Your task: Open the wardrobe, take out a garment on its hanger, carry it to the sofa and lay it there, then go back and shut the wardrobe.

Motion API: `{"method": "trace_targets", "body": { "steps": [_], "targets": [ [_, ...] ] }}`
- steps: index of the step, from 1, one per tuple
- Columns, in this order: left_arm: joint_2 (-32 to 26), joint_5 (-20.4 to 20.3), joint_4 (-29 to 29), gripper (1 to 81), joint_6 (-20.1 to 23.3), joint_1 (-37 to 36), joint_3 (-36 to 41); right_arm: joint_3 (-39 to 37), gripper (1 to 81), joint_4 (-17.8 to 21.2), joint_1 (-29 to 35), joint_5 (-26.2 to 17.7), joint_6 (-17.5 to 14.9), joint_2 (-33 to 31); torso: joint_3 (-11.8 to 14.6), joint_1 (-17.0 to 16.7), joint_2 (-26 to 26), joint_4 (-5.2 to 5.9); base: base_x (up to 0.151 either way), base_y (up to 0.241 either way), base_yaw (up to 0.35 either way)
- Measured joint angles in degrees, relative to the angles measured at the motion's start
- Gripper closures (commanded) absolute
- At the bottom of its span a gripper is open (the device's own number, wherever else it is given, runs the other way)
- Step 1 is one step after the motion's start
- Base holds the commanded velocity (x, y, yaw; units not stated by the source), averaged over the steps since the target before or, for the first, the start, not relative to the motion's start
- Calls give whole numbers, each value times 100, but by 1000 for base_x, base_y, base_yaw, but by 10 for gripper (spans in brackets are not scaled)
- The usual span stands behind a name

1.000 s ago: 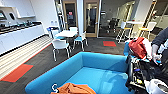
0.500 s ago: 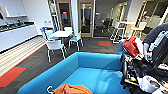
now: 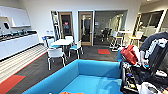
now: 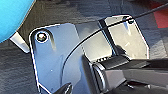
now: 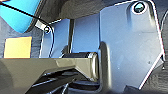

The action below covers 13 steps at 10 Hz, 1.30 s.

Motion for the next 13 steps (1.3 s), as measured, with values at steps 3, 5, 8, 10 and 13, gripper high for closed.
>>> {"method": "trace_targets", "body": {
  "steps": [3,5,8,10,13],
  "targets": [
    [-7,2,0,10,2,30,1,-15,10,-5,-67,-11,-13,0,94,0,-7,0,0,0,0],
    [-5,5,0,10,2,33,1,-37,10,-5,-66,-20,-16,5,83,0,-7,0,0,0,0],
    [6,7,0,10,39,33,6,-41,10,-5,-67,-20,-16,17,83,0,-7,0,-22,0,0],
    [9,-2,0,10,39,0,6,-41,10,-5,-46,-16,-16,17,83,10,-2,0,-66,0,0],
    [11,-9,0,10,41,88,6,-44,10,-10,-144,-22,-16,17,76,2,-9,0,-66,0,0]
  ]
}}
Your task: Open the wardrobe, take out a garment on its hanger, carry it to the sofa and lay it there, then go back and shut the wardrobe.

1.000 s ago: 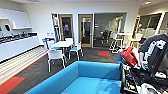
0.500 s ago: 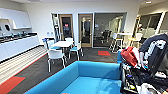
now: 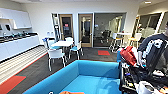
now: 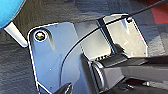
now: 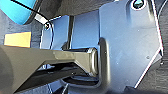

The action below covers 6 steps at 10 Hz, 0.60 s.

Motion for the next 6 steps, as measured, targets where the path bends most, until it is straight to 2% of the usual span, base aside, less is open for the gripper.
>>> {"method": "trace_targets", "body": {
  "steps": [2,6],
  "targets": [
    [2,0,0,10,0,-88,0,0,10,7,69,11,-1,-1,-203,-2,-2,0,-66,0,0],
    [26,6,0,10,2,-149,0,0,10,7,155,20,-1,-1,-968,8,2,-2,-66,0,0]
  ]
}}
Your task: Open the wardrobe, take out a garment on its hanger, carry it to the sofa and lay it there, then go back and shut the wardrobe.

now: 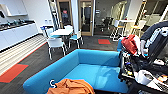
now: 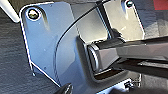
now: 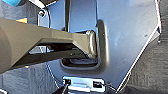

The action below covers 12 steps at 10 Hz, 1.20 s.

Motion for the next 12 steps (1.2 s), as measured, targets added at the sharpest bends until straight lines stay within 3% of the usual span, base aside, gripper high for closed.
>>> {"method": "trace_targets", "body": {
  "steps": [2,12],
  "targets": [
    [0,2,0,10,0,-50,2,0,10,2,38,5,-2,1,-103,2,2,0,-66,0,0],
    [0,-1,1,10,0,-15,2,0,10,4,20,6,-2,15,-89,-6,2,0,-68,0,0]
  ]
}}
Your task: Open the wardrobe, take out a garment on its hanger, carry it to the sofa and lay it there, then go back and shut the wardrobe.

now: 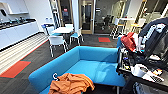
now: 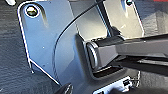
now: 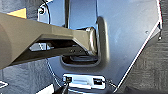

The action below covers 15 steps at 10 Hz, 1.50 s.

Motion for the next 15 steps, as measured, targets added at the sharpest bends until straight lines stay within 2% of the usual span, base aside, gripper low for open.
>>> {"method": "trace_targets", "body": {
  "steps": [12,15],
  "targets": [
    [20,-5,0,10,20,-22,0,-1,10,0,16,-1,-7,18,0,3,2,0,0,0,0],
    [52,-2,0,10,20,-24,0,-4,10,0,16,-4,-7,18,0,3,2,0,0,0,191]
  ]
}}
